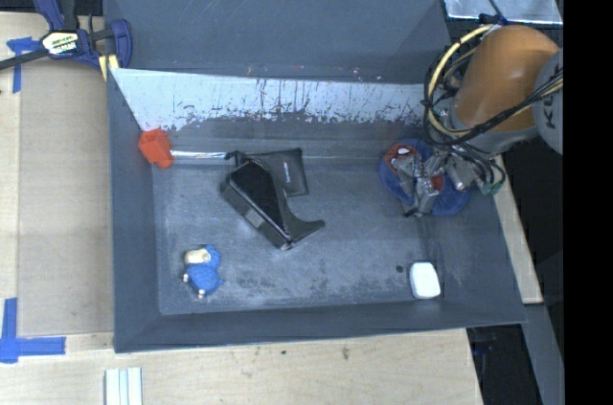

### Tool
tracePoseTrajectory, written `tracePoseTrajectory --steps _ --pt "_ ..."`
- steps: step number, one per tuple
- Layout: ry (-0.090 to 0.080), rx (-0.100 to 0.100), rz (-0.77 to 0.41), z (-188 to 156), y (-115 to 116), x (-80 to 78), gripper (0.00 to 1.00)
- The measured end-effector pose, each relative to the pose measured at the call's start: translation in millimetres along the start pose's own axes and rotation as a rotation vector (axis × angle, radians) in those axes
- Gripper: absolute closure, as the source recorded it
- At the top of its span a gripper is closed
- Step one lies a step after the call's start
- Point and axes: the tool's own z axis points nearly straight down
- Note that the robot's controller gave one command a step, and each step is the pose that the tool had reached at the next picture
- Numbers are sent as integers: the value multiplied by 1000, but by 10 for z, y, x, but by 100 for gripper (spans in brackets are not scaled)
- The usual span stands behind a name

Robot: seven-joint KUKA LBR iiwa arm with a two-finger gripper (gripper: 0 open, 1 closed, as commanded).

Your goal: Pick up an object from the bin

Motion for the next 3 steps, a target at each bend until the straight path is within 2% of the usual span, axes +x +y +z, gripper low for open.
tracePoseTrajectory --steps 1,2,3 --pt "-12 14 -1 -307 15 43 100" --pt "-37 25 0 -985 19 41 100" --pt "-34 24 3 -1165 15 31 100"
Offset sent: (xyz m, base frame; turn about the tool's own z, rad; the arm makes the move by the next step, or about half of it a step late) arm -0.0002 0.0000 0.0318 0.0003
